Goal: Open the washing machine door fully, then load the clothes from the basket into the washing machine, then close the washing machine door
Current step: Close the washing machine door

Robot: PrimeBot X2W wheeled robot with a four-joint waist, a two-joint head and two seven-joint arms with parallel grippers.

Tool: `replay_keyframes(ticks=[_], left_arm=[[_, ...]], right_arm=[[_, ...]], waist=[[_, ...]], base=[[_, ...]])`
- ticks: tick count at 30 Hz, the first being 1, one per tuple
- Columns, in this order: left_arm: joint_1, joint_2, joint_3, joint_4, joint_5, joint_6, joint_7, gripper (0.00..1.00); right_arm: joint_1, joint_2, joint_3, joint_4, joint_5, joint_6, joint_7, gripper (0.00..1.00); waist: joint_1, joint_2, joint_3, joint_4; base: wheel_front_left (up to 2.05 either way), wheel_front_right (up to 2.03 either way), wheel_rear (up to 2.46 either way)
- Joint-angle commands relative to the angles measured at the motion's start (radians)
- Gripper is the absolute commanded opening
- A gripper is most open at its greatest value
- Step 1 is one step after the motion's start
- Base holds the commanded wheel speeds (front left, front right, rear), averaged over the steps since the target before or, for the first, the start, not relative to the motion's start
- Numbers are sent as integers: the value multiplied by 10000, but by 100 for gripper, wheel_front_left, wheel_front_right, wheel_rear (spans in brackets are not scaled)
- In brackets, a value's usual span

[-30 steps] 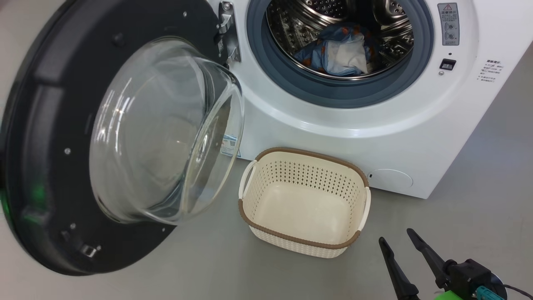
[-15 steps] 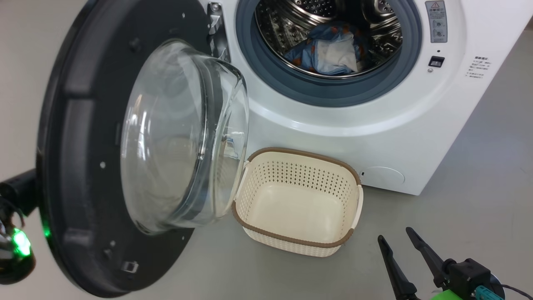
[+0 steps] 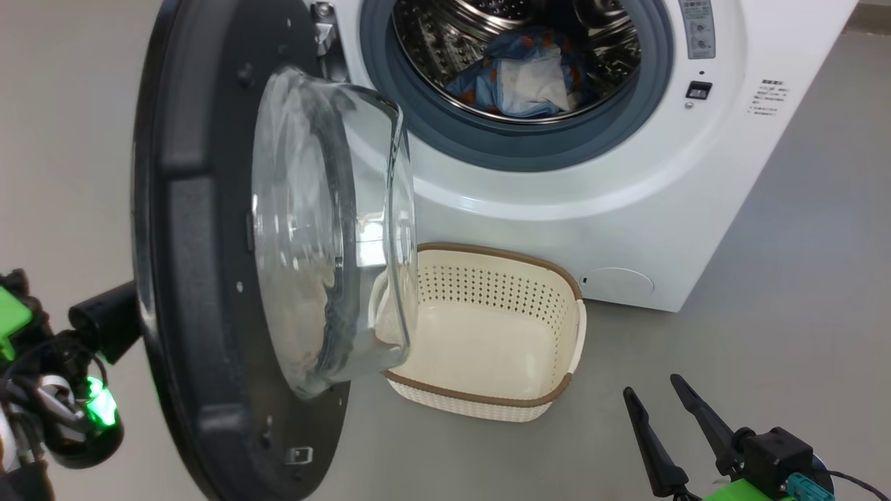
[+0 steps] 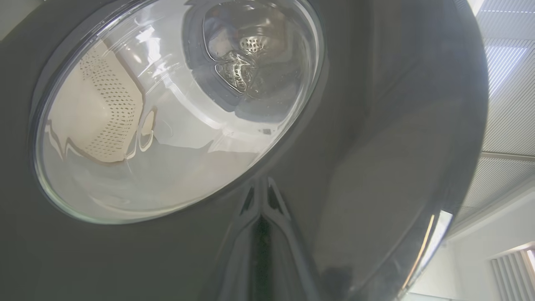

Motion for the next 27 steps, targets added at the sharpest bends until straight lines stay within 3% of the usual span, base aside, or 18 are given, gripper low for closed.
replay_keyframes(ticks=[1, 7, 22, 27], left_arm=[[-154, 113, 24, -504, -292, 88, 38, 0], [-318, -19, -524, -470, -786, -112, -927, 0], [-890, -28, -2964, 571, -3145, -1263, -3702, 0], [-1348, -29, -3823, 1208, -3830, -1885, -4792, 0]], right_arm=[[-408, -4, 242, -231, 169, 98, -76, 100], [-561, 36, 232, -235, 188, 98, -76, 100], [-661, 145, 167, -196, 184, 98, -76, 100], [-688, 190, 166, -178, 189, 98, -76, 100]], waist=[[0, 0, 51, -163], [0, 0, 159, -573], [0, 0, 156, -1520], [0, 0, 148, -1833]], base=[[0, 0, 0], [0, 0, 0], [0, 0, 0], [0, 0, 0]])
